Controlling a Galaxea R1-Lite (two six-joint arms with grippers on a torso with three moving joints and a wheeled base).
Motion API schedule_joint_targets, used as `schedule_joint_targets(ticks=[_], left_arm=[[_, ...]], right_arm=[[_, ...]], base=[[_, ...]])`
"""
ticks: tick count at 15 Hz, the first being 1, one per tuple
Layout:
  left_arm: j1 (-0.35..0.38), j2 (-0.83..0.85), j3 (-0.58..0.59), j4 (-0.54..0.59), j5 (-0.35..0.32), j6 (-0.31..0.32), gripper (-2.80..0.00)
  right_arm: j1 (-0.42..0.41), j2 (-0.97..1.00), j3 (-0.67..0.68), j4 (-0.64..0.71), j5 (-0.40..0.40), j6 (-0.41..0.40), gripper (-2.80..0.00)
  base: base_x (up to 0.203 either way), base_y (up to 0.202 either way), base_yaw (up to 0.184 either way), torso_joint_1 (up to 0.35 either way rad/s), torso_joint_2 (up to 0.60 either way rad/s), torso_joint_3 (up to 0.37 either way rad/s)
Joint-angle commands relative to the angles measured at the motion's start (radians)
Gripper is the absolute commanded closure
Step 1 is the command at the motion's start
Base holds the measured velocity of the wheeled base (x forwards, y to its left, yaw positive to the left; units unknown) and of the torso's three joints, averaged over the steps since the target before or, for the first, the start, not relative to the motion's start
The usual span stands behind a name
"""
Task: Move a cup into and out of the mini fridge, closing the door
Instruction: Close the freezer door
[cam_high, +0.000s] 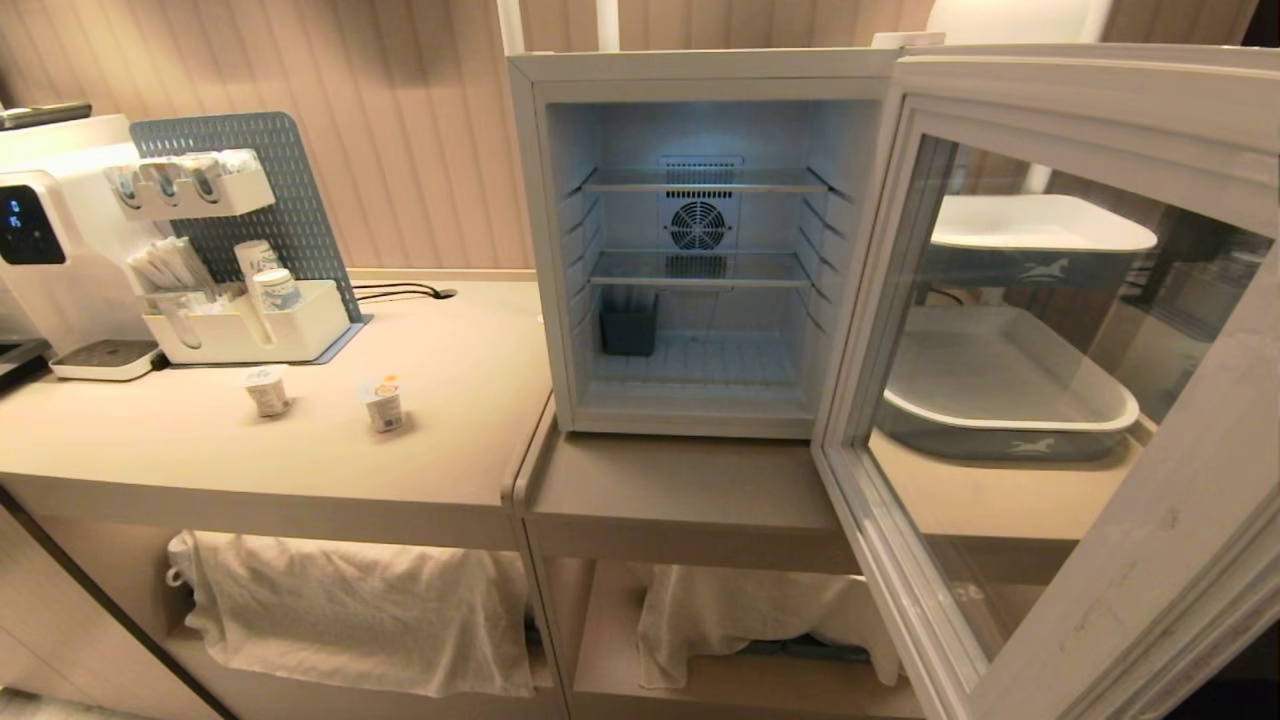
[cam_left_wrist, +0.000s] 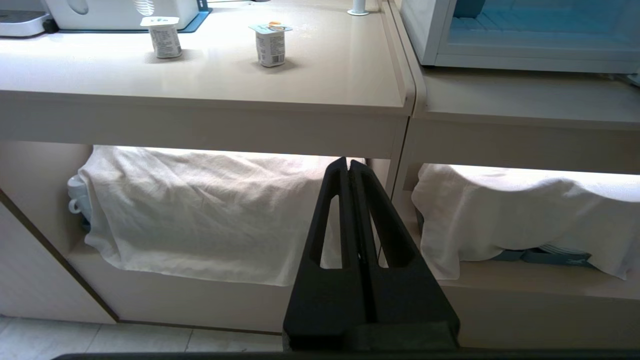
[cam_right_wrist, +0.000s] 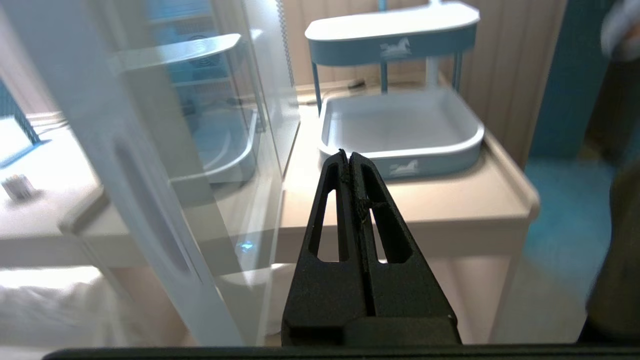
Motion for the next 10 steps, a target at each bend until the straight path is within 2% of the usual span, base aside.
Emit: schedule_joint_targets(ticks=[1,2,3,4,5,7,9,10], left_arm=[[0.0,0.0,0.0,-0.001,0.0,-0.001,0.0],[0.0,0.0,0.0,-0.001,0.0,-0.002,0.0],[0.0,0.0,0.0,-0.001,0.0,-0.002,0.0],[0.0,0.0,0.0,-0.001,0.0,-0.001,0.0],[0.0,0.0,-0.001,-0.001,0.0,-0.002,0.0],[0.0,0.0,-0.001,-0.001,0.0,-0.001,0.0],[0.0,0.0,0.0,-0.001,0.0,-0.001,0.0],[0.0,0.0,0.0,-0.001,0.0,-0.002,0.0]], right_arm=[[0.023,0.322,-0.126,0.028,0.0,0.092,0.0],[0.066,0.39,-0.152,0.038,0.066,0.13,0.0],[0.098,0.426,-0.161,0.041,0.173,0.149,0.0],[0.122,0.431,-0.161,0.03,0.318,0.161,0.0],[0.136,0.435,-0.153,-0.008,0.431,0.172,0.0],[0.149,0.455,-0.105,-0.124,0.55,0.179,0.0],[0.149,0.463,-0.08,-0.177,0.653,0.143,0.0],[0.148,0.479,-0.074,-0.188,0.664,0.124,0.0]], base=[[0.0,0.0,0.0,0.0,0.0,0.0],[0.0,0.0,0.0,0.0,0.0,0.0],[0.0,0.0,0.0,0.0,0.0,0.0],[0.0,0.0,0.0,0.0,0.0,0.0],[0.0,0.0,0.0,0.0,0.0,0.0],[0.0,0.0,0.0,0.0,0.0,0.0],[0.0,0.0,0.0,0.0,0.0,0.0],[0.0,0.0,0.0,0.0,0.0,0.0]])
